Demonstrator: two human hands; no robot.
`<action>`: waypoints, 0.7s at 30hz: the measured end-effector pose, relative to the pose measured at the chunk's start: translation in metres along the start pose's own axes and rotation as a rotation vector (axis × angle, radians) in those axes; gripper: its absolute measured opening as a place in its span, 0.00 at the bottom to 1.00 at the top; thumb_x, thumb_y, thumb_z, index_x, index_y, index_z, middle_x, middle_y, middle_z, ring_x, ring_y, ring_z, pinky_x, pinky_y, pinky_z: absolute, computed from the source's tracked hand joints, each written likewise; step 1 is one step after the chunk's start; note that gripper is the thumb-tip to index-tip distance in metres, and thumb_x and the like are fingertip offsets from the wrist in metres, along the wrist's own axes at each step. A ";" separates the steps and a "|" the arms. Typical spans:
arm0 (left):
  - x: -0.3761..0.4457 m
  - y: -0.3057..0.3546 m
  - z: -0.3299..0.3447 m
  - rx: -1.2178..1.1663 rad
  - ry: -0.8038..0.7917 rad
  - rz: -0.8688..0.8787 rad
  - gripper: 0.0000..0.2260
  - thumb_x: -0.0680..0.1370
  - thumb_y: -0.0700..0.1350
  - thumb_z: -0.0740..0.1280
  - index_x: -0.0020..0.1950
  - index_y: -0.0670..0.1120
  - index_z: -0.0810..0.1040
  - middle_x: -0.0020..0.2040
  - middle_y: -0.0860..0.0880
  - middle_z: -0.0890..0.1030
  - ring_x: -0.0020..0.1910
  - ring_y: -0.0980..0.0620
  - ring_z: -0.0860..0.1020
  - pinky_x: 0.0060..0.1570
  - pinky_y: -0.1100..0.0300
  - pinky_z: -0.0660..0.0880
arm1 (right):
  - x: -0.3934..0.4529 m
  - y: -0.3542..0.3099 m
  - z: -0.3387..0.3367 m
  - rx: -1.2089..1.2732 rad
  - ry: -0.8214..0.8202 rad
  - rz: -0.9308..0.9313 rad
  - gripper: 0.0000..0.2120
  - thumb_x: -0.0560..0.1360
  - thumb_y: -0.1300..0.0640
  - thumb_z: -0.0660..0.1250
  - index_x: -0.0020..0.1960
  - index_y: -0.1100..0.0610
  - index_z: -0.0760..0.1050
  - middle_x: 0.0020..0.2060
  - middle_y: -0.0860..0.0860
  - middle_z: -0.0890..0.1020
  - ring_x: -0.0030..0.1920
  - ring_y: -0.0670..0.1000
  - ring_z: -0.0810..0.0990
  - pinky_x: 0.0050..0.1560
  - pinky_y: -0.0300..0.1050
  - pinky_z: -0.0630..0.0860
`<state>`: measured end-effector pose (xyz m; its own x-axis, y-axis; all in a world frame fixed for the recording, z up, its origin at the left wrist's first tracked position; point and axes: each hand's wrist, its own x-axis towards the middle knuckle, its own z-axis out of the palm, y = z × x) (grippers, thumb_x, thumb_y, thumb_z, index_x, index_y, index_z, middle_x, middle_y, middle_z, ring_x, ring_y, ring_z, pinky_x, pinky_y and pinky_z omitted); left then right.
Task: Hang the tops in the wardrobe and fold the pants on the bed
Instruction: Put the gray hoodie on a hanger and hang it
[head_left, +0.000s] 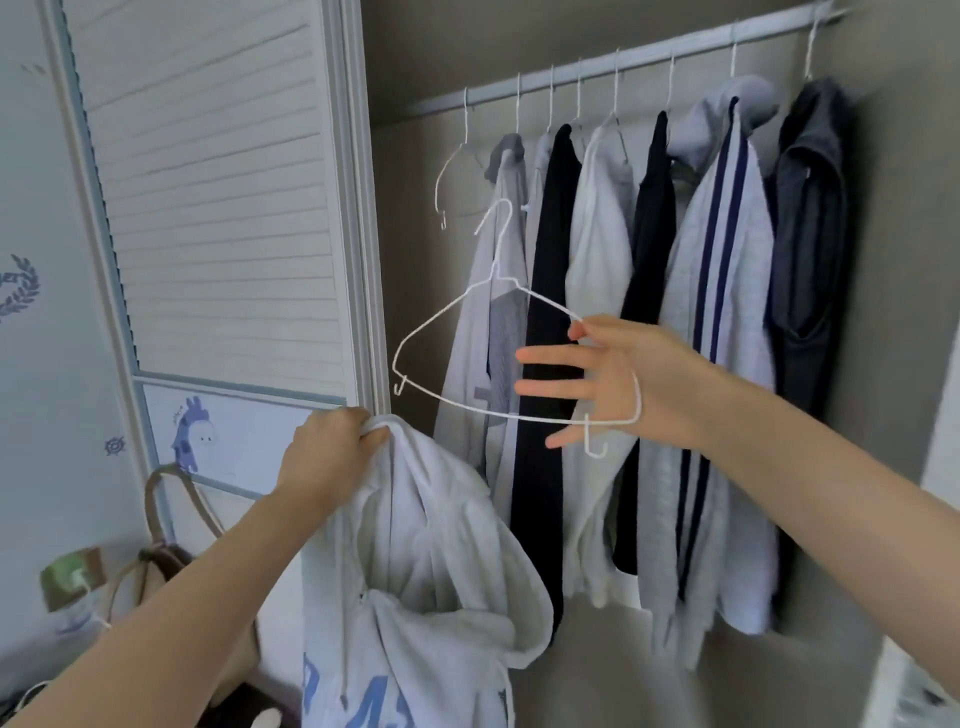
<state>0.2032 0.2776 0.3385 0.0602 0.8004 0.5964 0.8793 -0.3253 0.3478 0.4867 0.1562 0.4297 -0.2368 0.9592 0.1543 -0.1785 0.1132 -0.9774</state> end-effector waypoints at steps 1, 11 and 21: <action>-0.004 -0.002 0.003 0.005 -0.019 -0.026 0.18 0.80 0.51 0.64 0.32 0.46 0.68 0.33 0.47 0.73 0.38 0.42 0.73 0.38 0.54 0.67 | -0.015 0.007 -0.005 0.068 -0.044 0.022 0.06 0.81 0.55 0.58 0.48 0.55 0.70 0.59 0.61 0.80 0.58 0.65 0.80 0.51 0.75 0.72; -0.028 -0.039 0.024 0.029 -0.052 -0.193 0.18 0.79 0.51 0.66 0.32 0.44 0.72 0.34 0.41 0.77 0.40 0.38 0.75 0.38 0.51 0.70 | -0.114 0.041 -0.091 -0.023 -0.151 0.009 0.12 0.77 0.48 0.67 0.52 0.54 0.71 0.32 0.58 0.73 0.28 0.54 0.71 0.33 0.48 0.70; -0.040 0.004 0.039 -0.047 0.004 0.001 0.11 0.78 0.47 0.68 0.38 0.43 0.77 0.35 0.45 0.78 0.38 0.41 0.76 0.39 0.53 0.68 | -0.099 0.105 -0.102 -0.244 -0.147 0.067 0.10 0.80 0.52 0.58 0.51 0.57 0.75 0.27 0.58 0.73 0.25 0.53 0.70 0.30 0.41 0.70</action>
<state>0.2228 0.2638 0.2879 0.0592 0.7978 0.6001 0.8558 -0.3500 0.3808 0.5886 0.0992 0.2972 -0.3790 0.9210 0.0896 0.0734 0.1264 -0.9893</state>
